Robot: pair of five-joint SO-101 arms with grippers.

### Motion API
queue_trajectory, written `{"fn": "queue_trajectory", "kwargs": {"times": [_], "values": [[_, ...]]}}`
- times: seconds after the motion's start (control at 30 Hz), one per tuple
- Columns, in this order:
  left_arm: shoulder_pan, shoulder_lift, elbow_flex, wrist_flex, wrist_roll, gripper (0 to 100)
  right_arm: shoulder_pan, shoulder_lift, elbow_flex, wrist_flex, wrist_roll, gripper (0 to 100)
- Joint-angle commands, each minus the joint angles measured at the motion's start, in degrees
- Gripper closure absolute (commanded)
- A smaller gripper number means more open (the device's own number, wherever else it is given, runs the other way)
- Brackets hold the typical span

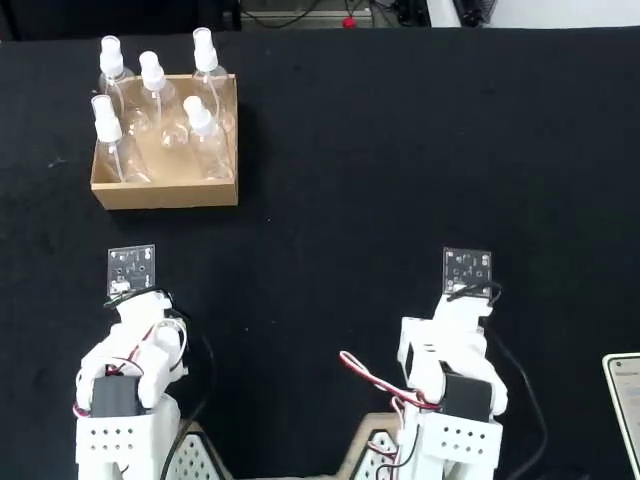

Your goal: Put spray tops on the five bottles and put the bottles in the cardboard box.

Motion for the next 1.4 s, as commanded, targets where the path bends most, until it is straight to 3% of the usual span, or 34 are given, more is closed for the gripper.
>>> {"fn": "queue_trajectory", "kwargs": {"times": [0.0, 1.37], "values": [[0.1, -0.3, 0.7, 0.6, 0.2, 97, 0.5, -4.4, 0.0, 0.4, 0.3, 96.9], [0.1, -0.3, 0.7, 0.6, 0.2, 97, 0.4, -5.5, -0.1, 1.4, 0.3, 96.9]]}}
